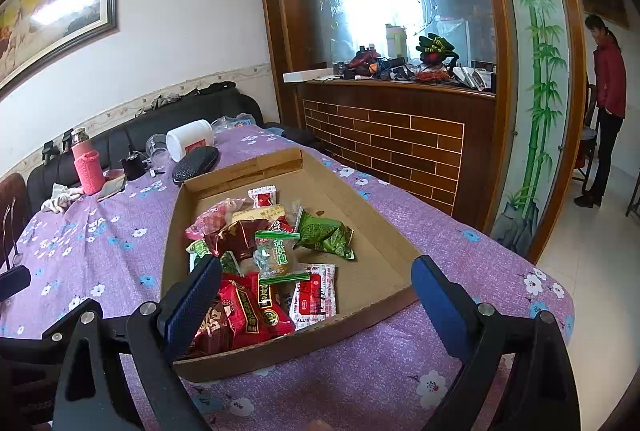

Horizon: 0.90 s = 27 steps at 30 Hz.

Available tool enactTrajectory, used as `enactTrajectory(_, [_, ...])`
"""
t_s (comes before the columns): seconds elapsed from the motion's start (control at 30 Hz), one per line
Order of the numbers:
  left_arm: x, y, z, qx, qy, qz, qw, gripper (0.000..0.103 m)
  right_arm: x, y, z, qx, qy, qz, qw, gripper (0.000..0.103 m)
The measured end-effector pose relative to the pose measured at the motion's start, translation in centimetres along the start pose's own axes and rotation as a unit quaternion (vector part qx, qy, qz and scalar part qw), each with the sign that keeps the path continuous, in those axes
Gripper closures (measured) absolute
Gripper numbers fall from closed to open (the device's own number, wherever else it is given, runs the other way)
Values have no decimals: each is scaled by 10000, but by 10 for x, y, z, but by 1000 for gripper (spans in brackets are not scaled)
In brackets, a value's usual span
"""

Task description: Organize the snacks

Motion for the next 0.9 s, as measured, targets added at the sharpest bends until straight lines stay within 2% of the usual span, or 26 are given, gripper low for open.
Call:
enactTrajectory(0.5, [-1, 2, 1, -23, 11, -20, 10000, 0, 0, 0, 0, -5, -3, 0, 10000, 6])
enactTrajectory(0.67, [-4, 1, -2, -24, 124, -38, 9999, 0, 0, 0, 0, -17, -1, -25, 10000, 6])
enactTrajectory(0.9, [0, 3, -3, -115, 385, 140, 9991, 0, -3, 0, 5, -47, -31, -80, 10000, 6])
Point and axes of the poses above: each gripper's, at about its wrist camera, not at the fingertips, and x roughly the way its jaws point, z to its left, y to its underside, the point moved 5 cm from there along x, roughly the way its jaws point, and after that the axes turned 1 degree about -x, right-handed, at the moved point
